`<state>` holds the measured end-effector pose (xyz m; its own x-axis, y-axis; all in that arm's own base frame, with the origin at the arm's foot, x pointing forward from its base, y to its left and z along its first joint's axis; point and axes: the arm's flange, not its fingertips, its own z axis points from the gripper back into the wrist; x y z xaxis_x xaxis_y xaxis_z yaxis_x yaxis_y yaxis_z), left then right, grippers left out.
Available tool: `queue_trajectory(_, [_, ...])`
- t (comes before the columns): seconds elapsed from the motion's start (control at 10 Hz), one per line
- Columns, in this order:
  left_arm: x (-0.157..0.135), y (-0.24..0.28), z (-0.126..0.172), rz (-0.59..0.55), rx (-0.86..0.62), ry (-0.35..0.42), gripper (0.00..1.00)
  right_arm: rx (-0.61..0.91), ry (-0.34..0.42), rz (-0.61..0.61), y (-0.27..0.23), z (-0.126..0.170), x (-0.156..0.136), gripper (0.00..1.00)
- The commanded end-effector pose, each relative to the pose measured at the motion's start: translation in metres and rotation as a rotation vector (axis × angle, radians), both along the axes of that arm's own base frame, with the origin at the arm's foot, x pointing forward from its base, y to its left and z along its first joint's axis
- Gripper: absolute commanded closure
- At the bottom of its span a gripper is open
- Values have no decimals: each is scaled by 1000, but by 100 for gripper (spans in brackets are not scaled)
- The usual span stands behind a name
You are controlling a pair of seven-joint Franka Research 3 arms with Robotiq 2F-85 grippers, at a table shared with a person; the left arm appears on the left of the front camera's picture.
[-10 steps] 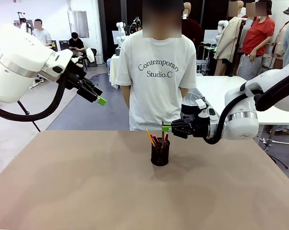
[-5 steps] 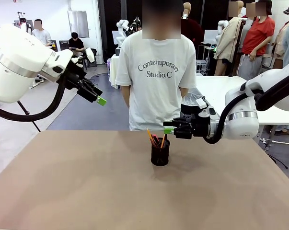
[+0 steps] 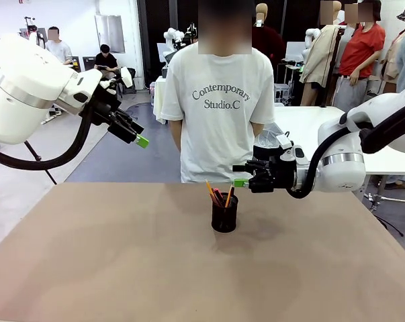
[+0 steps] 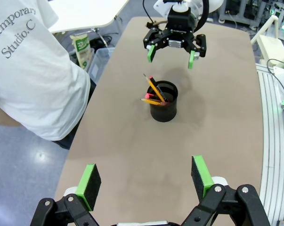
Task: Place the pens into the pen holder.
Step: Pick up a writing instrument from the table and place it into the Pen holder.
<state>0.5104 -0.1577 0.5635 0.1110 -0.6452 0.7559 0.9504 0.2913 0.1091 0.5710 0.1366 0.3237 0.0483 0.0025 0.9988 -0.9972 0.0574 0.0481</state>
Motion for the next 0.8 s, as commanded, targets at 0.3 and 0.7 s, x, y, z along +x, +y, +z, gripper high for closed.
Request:
queue_trajectory(0.3, [0, 2, 1, 6, -2, 0, 0, -97, 68, 11, -8, 30, -5, 0])
queue_trajectory(0.7, [0, 2, 1, 6, -2, 0, 0, -326, 155, -15, -34, 89, -23, 0])
